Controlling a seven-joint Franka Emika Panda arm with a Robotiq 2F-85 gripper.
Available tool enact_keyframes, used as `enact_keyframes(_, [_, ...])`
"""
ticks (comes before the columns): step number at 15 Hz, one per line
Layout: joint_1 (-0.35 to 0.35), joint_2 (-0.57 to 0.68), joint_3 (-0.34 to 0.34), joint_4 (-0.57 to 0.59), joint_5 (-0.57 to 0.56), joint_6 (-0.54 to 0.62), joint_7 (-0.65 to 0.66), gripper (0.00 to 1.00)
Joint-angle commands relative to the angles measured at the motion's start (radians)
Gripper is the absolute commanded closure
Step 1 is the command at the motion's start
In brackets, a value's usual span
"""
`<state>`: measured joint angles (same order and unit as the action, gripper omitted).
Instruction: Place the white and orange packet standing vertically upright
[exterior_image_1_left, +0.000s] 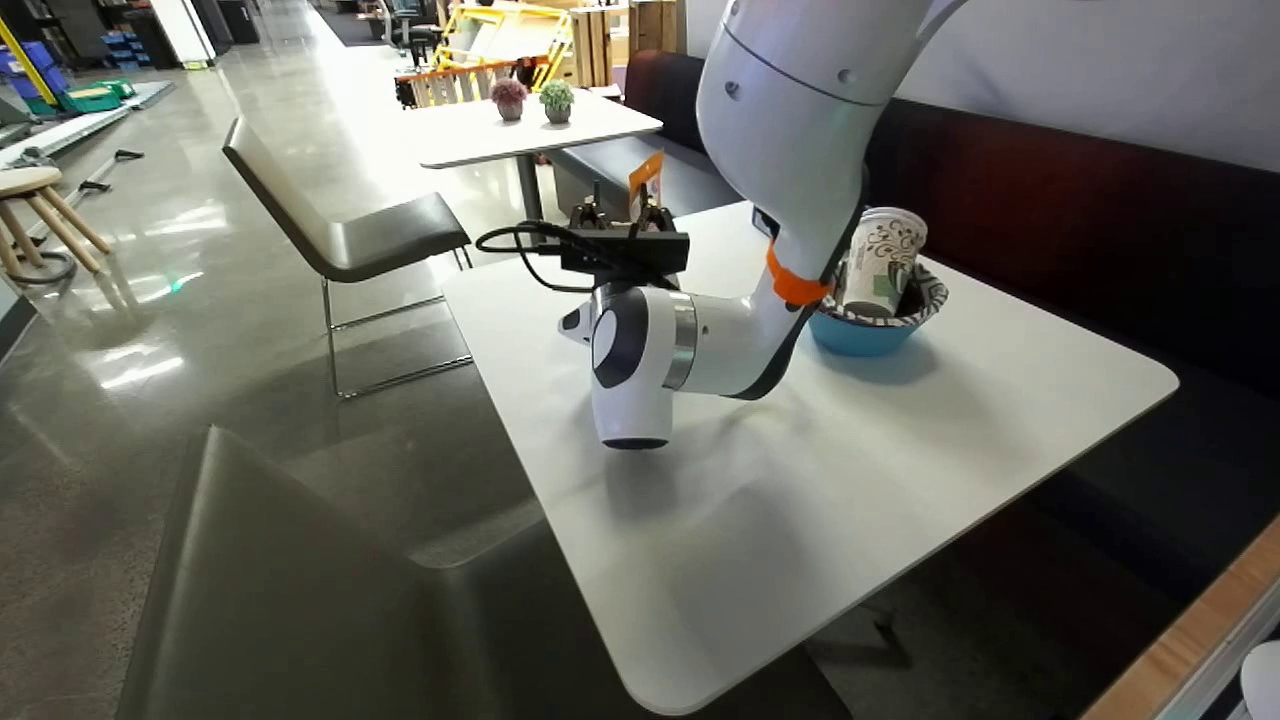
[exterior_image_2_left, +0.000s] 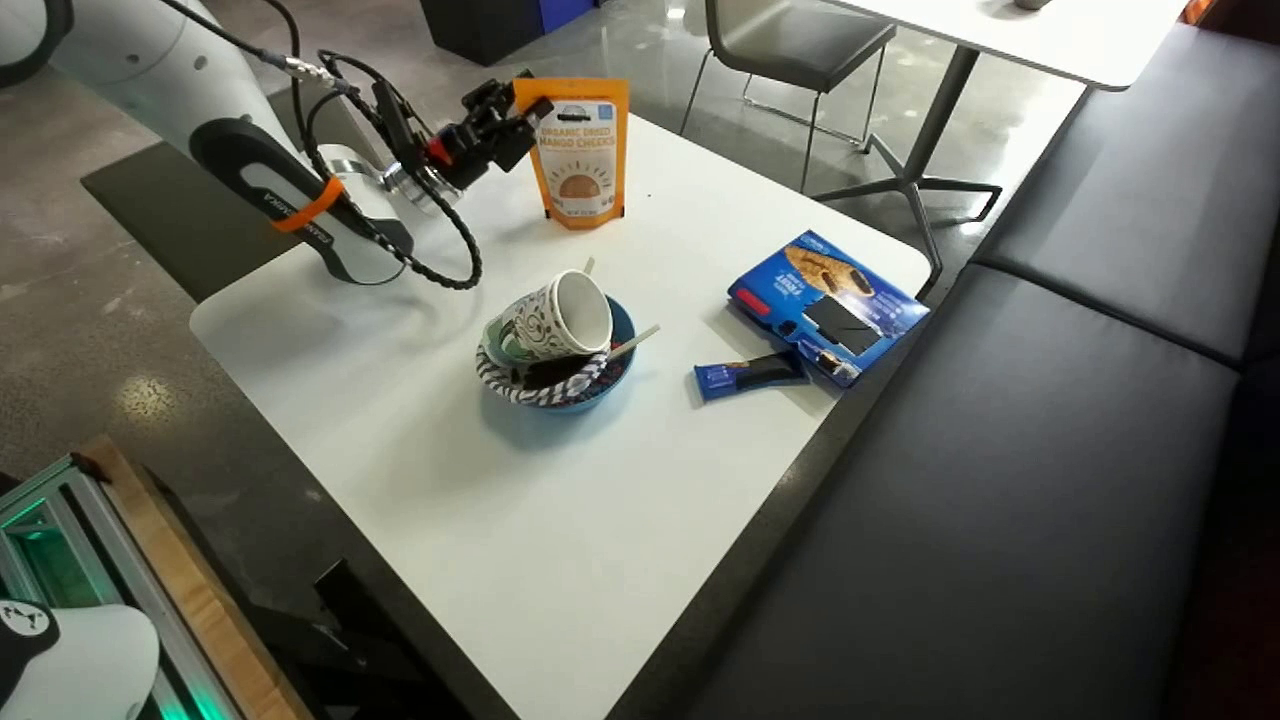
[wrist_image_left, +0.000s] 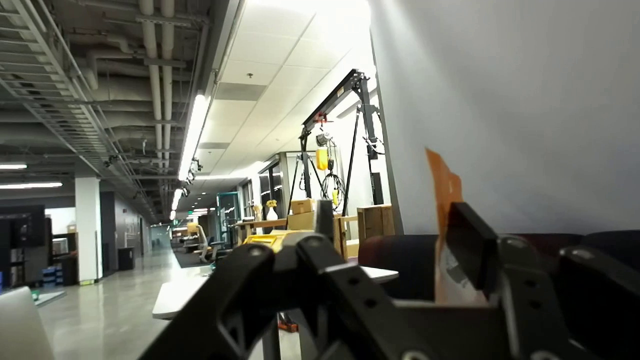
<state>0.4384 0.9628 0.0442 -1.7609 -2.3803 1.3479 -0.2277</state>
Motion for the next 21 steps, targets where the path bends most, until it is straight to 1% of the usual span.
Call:
enact_keyframes(1, [0.005, -0.02, 0.001, -0.023, -0.023, -0.002, -0.021, 0.06])
enact_keyframes(2, [0.005, -0.028, 0.001, -0.028, -0.022, -0.004, -0.02, 0.01])
enact_keyframes(3, [0.005, -0.04, 0.008, -0.034, -0.012, -0.007, -0.017, 0.0])
enact_keyframes(6, [0.007, -0.092, 0.027, -0.065, 0.008, -0.004, -0.022, 0.0])
enact_keyframes(10, [0.016, -0.152, 0.053, -0.091, -0.002, -0.001, -0.023, 0.0])
enact_keyframes(14, [0.031, -0.206, 0.066, -0.124, -0.001, -0.001, -0.067, 0.0])
enact_keyframes(18, [0.027, -0.267, 0.099, -0.161, 0.033, 0.005, -0.084, 0.0])
enact_keyframes(21, [0.005, -0.354, 0.144, -0.211, 0.1, 0.016, -0.041, 0.0])
